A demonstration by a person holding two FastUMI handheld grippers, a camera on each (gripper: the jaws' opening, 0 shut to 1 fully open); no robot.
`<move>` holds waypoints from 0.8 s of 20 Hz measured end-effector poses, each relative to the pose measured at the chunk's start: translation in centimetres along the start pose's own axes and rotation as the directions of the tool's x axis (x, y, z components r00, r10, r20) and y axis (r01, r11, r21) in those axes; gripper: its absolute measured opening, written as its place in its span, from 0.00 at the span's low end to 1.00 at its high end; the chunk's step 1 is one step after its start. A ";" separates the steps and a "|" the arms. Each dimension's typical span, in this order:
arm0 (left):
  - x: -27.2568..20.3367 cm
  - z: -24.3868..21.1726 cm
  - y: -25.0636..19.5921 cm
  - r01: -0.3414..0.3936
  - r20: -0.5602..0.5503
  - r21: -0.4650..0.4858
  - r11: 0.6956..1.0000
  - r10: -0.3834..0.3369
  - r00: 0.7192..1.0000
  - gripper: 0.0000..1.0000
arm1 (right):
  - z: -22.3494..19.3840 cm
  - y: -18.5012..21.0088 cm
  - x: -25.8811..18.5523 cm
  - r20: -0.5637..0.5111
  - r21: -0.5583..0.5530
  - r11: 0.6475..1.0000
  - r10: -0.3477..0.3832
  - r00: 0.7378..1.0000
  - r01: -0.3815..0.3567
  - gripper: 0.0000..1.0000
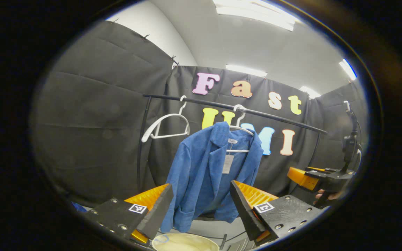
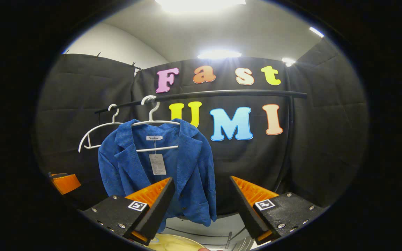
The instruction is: Grasp the clothes on the hanger with both hands and then place them into the laundry hamper below.
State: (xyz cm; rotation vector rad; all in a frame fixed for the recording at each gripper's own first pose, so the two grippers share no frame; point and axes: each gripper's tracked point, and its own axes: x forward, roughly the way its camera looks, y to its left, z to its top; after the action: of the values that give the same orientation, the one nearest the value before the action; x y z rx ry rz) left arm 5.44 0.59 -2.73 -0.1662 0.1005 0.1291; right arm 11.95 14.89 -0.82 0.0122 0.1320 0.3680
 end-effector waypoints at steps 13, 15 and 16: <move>12.9 0.5 -3.7 -0.147 0.040 0.007 0.989 0.147 0.988 0.95 | -1.0 0.9 13.8 -0.048 0.137 0.964 0.237 0.970 -0.228 0.94; 14.7 -0.2 -3.6 -0.176 0.020 0.007 0.984 0.175 0.984 0.94 | -1.3 2.1 15.9 -0.063 0.167 0.951 0.273 0.960 -0.260 0.95; 15.7 -0.3 -3.6 -0.185 0.019 0.011 0.983 0.185 0.983 0.94 | -1.4 2.6 16.7 -0.068 0.168 0.946 0.290 0.955 -0.276 0.92</move>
State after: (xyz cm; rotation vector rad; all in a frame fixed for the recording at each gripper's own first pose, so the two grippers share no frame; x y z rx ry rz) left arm 21.37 -1.12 -4.20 -0.1429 0.0985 0.3154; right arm 26.27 23.30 -4.18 0.1720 0.2521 0.6458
